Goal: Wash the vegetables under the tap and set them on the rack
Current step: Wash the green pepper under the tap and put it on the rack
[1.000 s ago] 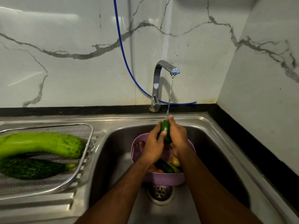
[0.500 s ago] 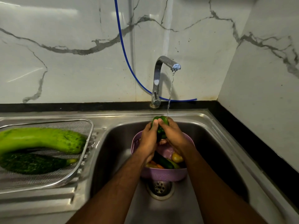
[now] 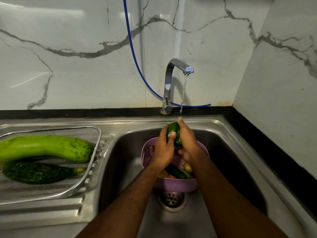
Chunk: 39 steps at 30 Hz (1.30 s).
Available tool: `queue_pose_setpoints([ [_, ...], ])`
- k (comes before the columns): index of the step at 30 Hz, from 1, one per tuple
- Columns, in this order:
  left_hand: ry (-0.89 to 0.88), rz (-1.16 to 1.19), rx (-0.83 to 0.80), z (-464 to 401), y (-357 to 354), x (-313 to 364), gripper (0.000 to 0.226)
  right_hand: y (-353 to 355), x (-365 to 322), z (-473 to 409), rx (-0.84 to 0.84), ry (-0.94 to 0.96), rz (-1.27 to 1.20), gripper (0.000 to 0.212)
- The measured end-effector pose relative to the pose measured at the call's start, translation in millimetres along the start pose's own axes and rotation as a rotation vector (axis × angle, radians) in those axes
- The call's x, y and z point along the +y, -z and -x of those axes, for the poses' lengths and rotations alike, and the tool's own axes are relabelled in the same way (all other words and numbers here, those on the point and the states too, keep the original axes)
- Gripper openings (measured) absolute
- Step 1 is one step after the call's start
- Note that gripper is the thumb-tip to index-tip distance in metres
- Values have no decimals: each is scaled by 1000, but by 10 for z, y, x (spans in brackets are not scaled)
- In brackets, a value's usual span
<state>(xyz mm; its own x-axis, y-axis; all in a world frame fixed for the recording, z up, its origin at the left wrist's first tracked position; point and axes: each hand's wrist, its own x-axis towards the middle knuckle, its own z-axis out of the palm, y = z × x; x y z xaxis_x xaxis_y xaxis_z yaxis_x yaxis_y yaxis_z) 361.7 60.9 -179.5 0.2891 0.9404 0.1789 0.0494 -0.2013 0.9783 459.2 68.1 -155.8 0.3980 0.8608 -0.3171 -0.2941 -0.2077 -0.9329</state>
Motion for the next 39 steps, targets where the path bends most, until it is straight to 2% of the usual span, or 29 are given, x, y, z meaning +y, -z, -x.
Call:
queue_pose_setpoints([
  [2,94,76,42,-27,-16,-34,34,47,-10,12,-104,-30,5,45],
  [4,267,268,93,-34,-43,12,27,115,-14,11,-202,-41,1,46],
  [5,352,392,100,-38,-46,62,29,135,-15,4,-221,-40,-23,44],
  [8,524,693,71,-78,-1,110,55,162,-32,-10,-260,-9,-150,36],
  [12,601,707,48,-77,56,67,62,168,14,-44,-297,122,-116,32],
  [16,600,644,-20,-45,46,116,65,110,29,-36,-155,261,-23,31],
  [20,545,527,-61,-36,17,104,51,106,46,-71,-11,339,75,30],
  [22,549,490,-9,-57,-14,53,50,144,52,-91,-80,279,113,32],
  [25,559,502,80,-95,-3,1,57,210,30,-117,-305,110,35,44],
  [28,563,584,71,-110,36,27,57,238,0,-136,-391,112,-55,54],
  [30,548,612,45,-113,44,62,51,191,25,-156,-300,172,-19,47],
  [32,500,575,25,-78,28,104,43,124,69,-167,-136,243,144,40],
  [34,408,466,34,-65,19,72,37,68,104,-177,15,307,271,35],
  [36,305,318,43,-48,8,49,41,72,85,-157,132,310,276,35],
  [39,304,292,57,-57,-10,18,47,83,61,-122,140,286,266,39],
])
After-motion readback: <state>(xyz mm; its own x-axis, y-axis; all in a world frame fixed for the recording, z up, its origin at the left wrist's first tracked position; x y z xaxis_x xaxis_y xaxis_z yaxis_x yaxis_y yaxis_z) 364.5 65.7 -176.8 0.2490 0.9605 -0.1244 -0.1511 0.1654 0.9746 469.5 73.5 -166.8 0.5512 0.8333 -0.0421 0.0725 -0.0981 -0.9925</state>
